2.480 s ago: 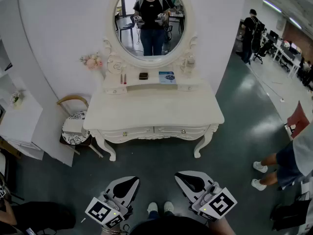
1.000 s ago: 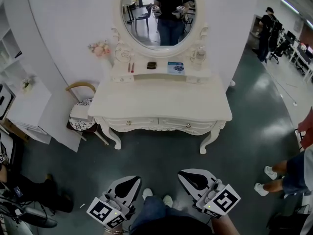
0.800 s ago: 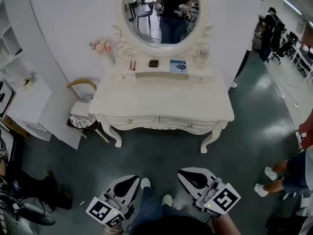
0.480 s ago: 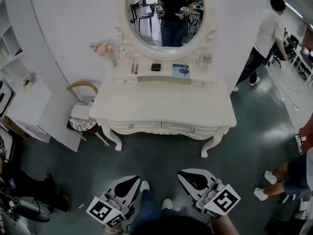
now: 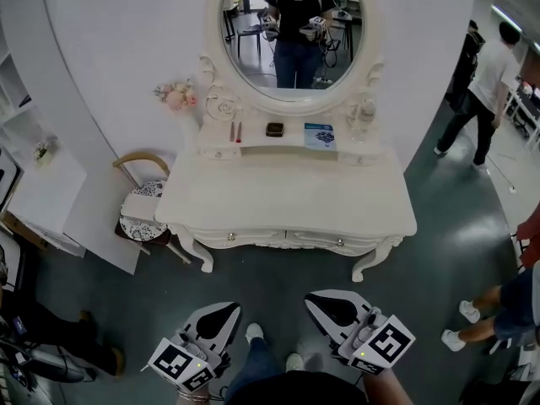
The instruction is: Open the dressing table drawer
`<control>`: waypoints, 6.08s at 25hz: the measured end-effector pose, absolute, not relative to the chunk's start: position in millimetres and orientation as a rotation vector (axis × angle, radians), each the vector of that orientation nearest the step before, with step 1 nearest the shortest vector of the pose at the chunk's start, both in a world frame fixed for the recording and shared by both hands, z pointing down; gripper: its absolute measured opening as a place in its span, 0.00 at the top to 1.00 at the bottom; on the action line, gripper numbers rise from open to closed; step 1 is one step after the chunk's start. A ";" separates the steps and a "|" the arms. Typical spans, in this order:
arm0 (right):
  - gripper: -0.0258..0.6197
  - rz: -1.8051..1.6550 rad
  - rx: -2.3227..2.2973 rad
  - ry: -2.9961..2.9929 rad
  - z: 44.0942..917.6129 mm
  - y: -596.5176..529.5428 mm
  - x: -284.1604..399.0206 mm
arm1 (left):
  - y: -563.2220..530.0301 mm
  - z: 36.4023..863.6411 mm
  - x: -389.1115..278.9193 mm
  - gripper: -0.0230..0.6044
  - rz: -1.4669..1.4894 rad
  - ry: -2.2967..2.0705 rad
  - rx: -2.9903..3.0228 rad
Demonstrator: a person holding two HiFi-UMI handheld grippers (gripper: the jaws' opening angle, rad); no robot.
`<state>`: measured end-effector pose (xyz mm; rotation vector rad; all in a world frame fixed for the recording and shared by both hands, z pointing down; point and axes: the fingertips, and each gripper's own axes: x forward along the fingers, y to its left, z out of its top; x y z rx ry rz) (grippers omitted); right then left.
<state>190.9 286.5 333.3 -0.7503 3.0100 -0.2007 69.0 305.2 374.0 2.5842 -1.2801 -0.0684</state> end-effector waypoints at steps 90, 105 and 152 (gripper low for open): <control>0.93 -0.298 -0.728 3.182 371.1 -58.6 39.8 | 10.4 387.7 -106.0 0.94 -0.074 -1.533 2.329; 0.93 -0.371 -0.628 3.240 391.9 -68.7 49.5 | -24.5 409.5 -81.6 0.94 -0.066 -1.510 2.303; 0.93 -0.611 -1.043 3.194 415.6 -174.7 -30.4 | -204.9 516.0 -149.0 0.93 0.274 -1.101 2.319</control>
